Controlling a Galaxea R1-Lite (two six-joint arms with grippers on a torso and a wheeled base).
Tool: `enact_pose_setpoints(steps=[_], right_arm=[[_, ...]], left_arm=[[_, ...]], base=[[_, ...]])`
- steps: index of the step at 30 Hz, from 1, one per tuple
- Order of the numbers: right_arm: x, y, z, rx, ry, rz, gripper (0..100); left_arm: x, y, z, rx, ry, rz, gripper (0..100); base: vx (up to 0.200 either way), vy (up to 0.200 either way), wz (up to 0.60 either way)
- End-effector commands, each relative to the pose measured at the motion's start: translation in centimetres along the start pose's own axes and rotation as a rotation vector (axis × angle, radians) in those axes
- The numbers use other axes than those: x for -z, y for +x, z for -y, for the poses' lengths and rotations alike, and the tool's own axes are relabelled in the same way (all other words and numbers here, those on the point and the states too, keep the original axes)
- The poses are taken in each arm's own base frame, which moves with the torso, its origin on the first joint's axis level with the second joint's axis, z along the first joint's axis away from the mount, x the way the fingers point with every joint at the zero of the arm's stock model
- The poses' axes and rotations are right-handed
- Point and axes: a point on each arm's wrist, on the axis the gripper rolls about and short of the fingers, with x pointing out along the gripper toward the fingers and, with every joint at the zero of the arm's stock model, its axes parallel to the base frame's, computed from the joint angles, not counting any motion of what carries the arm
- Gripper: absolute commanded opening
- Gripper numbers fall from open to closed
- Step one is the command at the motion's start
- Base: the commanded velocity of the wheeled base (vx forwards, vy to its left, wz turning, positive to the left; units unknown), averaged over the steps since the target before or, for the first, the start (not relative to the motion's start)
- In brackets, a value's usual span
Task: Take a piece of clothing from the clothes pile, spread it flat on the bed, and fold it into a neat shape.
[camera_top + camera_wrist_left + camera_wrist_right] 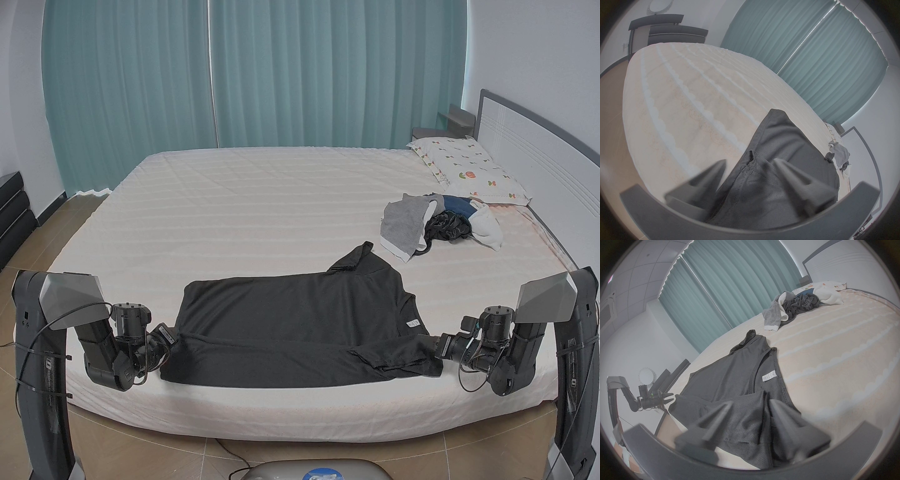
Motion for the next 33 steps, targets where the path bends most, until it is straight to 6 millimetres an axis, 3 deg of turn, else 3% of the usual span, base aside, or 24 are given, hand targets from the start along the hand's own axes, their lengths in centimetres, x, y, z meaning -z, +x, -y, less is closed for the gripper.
enact_pose_setpoints(steps=[1,8,15,19,28,33], right_arm=[[-0.2,-0.1,-0.1,-0.002,0.01,0.008,100],[-2.8,-4.4,-1.3,0.019,0.142,0.068,100],[-2.4,-8.3,-2.5,0.041,0.294,0.039,100],[-2.2,-8.1,-2.6,0.03,0.409,0.03,100],[-0.1,-7.2,-1.7,0.048,0.422,0.002,100],[1.2,-6.8,-1.1,0.073,0.432,-0.039,100]], left_arm=[[0.0,0.0,0.0,0.001,0.0,0.001,100],[-0.8,-0.8,0.3,0.007,-0.016,0.018,100],[-2.6,-3.0,0.5,0.025,-0.13,0.048,100],[-2.5,-3.1,-0.2,0.01,-0.138,0.009,100],[-1.6,-3.2,-0.3,0.001,-0.131,-0.049,100],[-1.4,-3.3,-0.2,0.001,-0.125,-0.054,100]], base=[[0.0,0.0,0.0],[0.0,0.0,0.0],[0.0,0.0,0.0],[0.15,0.0,0.0],[0.2,0.0,0.0],[0.0,0.0,0.0]])
